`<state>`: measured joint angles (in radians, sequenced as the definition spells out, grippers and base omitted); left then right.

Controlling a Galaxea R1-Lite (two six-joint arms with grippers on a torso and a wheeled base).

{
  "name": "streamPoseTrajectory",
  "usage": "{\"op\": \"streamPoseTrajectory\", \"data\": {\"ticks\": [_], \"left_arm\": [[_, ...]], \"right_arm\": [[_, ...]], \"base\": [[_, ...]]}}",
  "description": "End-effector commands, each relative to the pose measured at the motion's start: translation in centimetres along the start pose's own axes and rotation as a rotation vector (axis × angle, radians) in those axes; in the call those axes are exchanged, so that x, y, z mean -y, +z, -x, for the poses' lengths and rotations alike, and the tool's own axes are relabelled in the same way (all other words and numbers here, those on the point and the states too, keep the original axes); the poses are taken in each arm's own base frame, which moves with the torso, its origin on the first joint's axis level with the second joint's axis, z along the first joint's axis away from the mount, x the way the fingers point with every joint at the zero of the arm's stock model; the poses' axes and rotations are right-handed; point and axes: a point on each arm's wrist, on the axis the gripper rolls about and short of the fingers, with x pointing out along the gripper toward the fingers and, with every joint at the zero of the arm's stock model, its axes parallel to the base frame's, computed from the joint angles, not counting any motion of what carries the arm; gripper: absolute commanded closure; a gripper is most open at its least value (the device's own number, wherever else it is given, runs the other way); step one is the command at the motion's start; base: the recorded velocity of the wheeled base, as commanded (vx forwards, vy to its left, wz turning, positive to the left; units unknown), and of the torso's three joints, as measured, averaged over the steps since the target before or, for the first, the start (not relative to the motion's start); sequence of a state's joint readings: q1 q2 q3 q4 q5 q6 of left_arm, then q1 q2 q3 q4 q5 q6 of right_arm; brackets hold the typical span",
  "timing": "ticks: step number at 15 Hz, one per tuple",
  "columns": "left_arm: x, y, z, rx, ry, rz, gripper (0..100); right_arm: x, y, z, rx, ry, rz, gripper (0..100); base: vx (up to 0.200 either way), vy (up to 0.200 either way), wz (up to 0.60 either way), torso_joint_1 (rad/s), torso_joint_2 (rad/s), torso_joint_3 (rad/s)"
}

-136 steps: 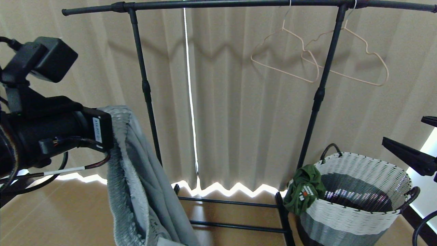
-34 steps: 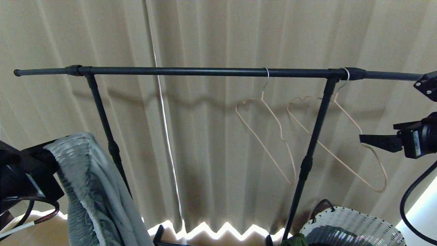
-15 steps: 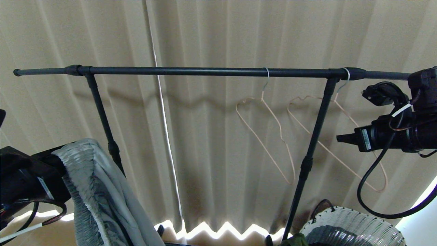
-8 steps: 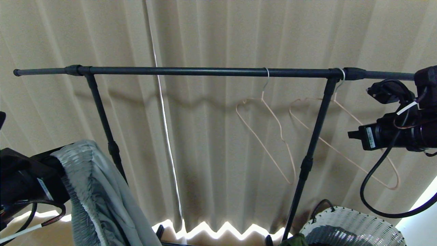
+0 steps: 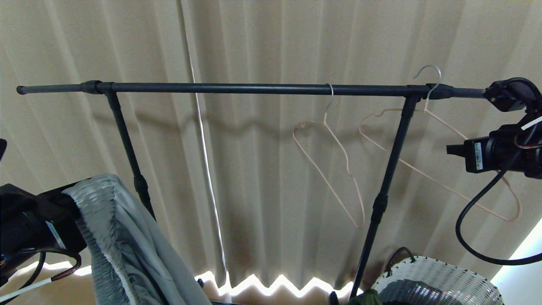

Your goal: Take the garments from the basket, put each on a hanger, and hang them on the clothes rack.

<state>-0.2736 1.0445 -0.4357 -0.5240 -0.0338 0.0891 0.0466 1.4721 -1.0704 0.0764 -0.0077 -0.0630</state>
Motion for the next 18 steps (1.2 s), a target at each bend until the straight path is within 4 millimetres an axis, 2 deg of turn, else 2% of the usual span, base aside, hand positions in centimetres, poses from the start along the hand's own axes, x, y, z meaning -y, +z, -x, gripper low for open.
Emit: {"op": "streamPoseTrajectory", "data": {"ticks": [1,3,5,6,7,18], "left_arm": [[0.0,0.0,0.0,-0.001,-0.001,-0.003,100],[0.0,0.0,0.0,0.0,0.001,-0.001,100],[0.0,0.0,0.0,0.0,0.001,0.0,100],[0.0,-0.1,0.0,-0.003,-0.001,0.002,100],[0.0,-0.1,-0.1,-0.004,-0.001,0.002,100],[0.0,-0.2,-0.2,-0.003,-0.001,0.003,100]], "right_arm": [[0.7,0.2,1.7,0.039,-0.026,-0.011,100],[1.2,-0.2,3.3,0.065,-0.052,-0.02,100],[1.2,-0.4,3.7,0.071,-0.057,-0.021,100],[1.2,-0.9,5.1,0.09,-0.064,-0.024,100],[1.2,-1.0,5.5,0.099,-0.066,-0.024,100],[1.0,-2.7,8.5,0.136,-0.072,-0.023,100]], "base": [[0.0,0.0,0.0,0.0,0.0,0.0],[0.0,0.0,0.0,0.0,0.0,0.0],[0.0,0.0,0.0,0.0,0.0,0.0],[0.0,0.0,0.0,0.0,0.0,0.0],[0.0,0.0,0.0,0.0,0.0,0.0],[0.0,0.0,0.0,0.0,0.0,0.0]]}}
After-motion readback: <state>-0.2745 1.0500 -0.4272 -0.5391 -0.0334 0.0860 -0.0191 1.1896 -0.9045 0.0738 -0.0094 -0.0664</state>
